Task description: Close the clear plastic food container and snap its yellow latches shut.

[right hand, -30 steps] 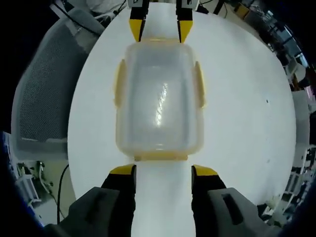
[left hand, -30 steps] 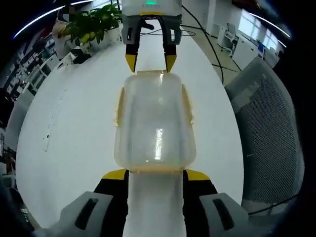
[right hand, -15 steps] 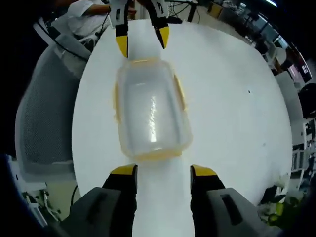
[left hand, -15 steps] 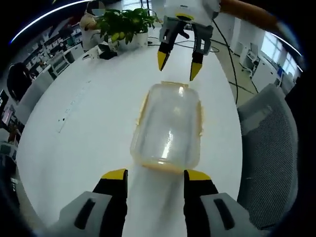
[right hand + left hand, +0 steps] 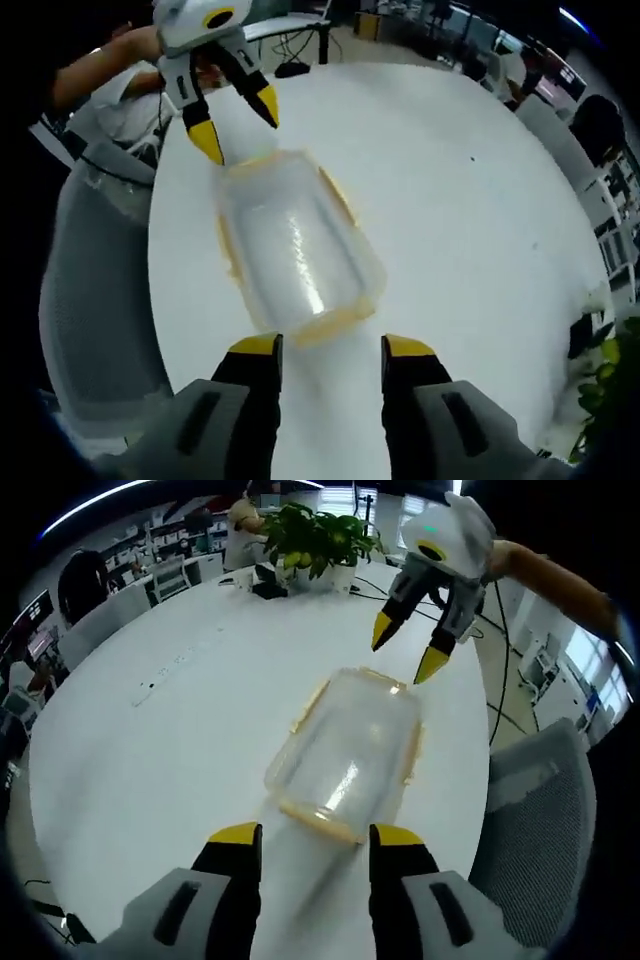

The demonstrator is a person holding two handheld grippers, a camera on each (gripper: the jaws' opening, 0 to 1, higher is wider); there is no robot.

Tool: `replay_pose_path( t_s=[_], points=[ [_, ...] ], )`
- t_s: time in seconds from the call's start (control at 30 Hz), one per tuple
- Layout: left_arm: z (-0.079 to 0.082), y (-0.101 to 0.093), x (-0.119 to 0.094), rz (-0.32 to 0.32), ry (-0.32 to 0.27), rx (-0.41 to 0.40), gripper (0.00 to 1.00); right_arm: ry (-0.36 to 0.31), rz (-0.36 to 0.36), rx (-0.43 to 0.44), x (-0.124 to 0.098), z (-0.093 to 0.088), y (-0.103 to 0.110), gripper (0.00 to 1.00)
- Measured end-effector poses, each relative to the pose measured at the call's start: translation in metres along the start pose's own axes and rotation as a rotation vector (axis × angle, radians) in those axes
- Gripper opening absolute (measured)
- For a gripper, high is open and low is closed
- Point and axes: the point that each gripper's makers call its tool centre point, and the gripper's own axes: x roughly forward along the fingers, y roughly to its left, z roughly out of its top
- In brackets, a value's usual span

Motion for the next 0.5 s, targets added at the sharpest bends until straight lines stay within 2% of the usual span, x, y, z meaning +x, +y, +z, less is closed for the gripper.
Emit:
replay_pose_path(
  t_s=[0.17,0.3,0.43,0.5],
  points=[
    [-0.003,0.003,0.002,0.032,-0.026,-0.084,0.35,-0.043,-0.011,0.109,0.003,0.0,0.002,0.35],
    [-0.007,0.0,0.005,0.036,-0.033,-0.136,0.35,-0.069,-0.009,0.153,0.006,0.001,0.005,0.34],
    [-0.01,-0.005,0.009,0.029,-0.047,-0.205,0.35,-0.118,0.011,0.241,0.011,0.005,0.01,0.34],
    [-0.011,-0.006,0.011,0.029,-0.045,-0.21,0.35,-0.133,0.018,0.289,0.013,0.006,0.012,0.34]
  ],
)
